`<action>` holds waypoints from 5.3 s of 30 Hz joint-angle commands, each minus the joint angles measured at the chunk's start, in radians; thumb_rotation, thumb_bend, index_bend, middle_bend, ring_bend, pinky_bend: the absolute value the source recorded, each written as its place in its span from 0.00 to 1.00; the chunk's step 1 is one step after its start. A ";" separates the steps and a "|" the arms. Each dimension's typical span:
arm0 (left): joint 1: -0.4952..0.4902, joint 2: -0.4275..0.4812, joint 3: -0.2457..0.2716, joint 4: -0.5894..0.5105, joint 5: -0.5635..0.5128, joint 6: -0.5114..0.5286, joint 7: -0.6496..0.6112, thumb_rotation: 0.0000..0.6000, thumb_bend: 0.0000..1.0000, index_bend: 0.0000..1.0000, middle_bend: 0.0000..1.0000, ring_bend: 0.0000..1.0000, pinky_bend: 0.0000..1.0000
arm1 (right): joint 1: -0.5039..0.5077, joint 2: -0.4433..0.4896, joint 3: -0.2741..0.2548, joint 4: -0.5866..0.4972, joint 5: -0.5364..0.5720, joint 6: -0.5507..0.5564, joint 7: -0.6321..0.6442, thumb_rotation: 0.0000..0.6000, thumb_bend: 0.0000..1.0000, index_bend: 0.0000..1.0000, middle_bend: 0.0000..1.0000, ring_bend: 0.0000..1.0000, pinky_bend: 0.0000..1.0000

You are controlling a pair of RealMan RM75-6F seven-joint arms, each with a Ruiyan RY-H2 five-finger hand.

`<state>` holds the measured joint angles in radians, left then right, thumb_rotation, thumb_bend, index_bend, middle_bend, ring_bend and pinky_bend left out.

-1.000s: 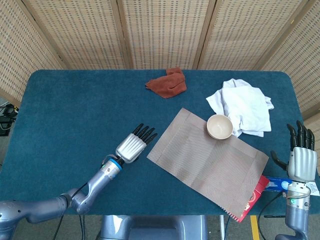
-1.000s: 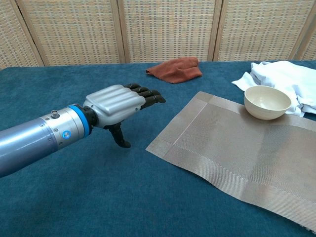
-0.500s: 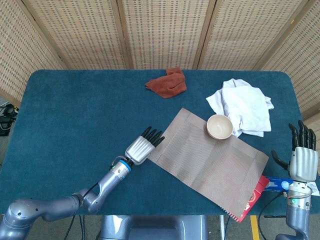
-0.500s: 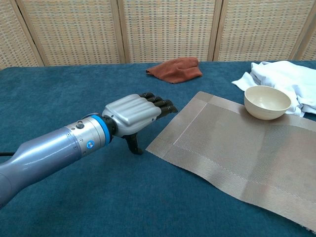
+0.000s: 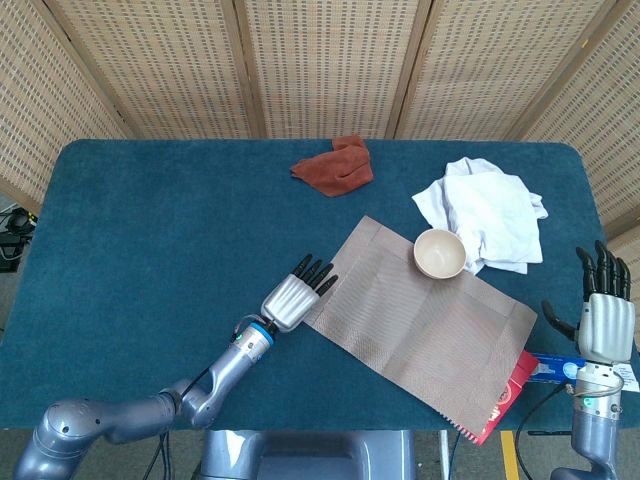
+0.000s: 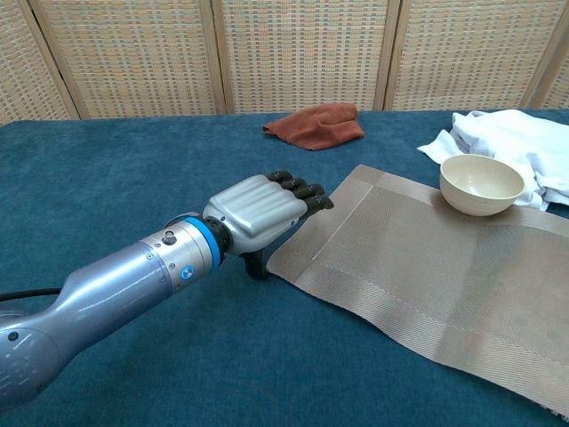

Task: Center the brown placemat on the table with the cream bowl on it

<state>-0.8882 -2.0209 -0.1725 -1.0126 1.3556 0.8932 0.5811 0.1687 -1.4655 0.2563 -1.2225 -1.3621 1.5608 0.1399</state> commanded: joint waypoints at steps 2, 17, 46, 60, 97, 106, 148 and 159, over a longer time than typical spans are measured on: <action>-0.003 -0.013 0.007 0.012 0.004 0.008 -0.004 1.00 0.48 0.09 0.00 0.00 0.00 | 0.000 0.000 -0.001 -0.003 -0.001 0.000 0.002 1.00 0.38 0.14 0.00 0.00 0.00; 0.004 -0.010 0.031 -0.011 0.030 0.040 -0.023 1.00 0.78 0.14 0.00 0.00 0.00 | -0.001 0.004 -0.002 -0.011 -0.004 -0.003 0.014 1.00 0.38 0.14 0.00 0.00 0.00; 0.038 -0.041 0.035 0.050 0.056 0.142 -0.006 1.00 0.61 0.68 0.00 0.00 0.00 | -0.004 0.013 -0.004 -0.035 -0.011 0.000 0.021 1.00 0.38 0.14 0.00 0.00 0.00; 0.101 0.078 0.048 -0.044 0.042 0.184 0.051 1.00 0.61 0.70 0.00 0.00 0.00 | -0.007 0.019 -0.011 -0.056 -0.027 0.010 0.019 1.00 0.38 0.14 0.00 0.00 0.00; 0.351 0.392 0.253 -0.520 0.046 0.303 0.239 1.00 0.62 0.71 0.00 0.00 0.00 | -0.016 0.028 -0.050 -0.113 -0.096 0.045 0.005 1.00 0.38 0.15 0.00 0.00 0.00; 0.373 0.411 0.286 -0.573 0.077 0.294 0.248 1.00 0.62 0.72 0.00 0.00 0.00 | -0.019 0.033 -0.056 -0.126 -0.108 0.052 0.004 1.00 0.38 0.15 0.00 0.00 0.00; 0.475 0.516 0.397 -0.660 0.273 0.278 0.119 1.00 0.62 0.64 0.00 0.00 0.00 | -0.027 0.040 -0.078 -0.156 -0.142 0.066 -0.007 1.00 0.38 0.15 0.00 0.00 0.00; 0.496 0.544 0.396 -0.653 0.300 0.297 0.026 1.00 0.30 0.00 0.00 0.00 0.00 | -0.028 0.034 -0.086 -0.158 -0.157 0.073 -0.023 1.00 0.38 0.15 0.00 0.00 0.00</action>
<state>-0.3991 -1.4811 0.2223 -1.6675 1.6398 1.1756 0.6472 0.1408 -1.4313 0.1716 -1.3794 -1.5177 1.6328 0.1189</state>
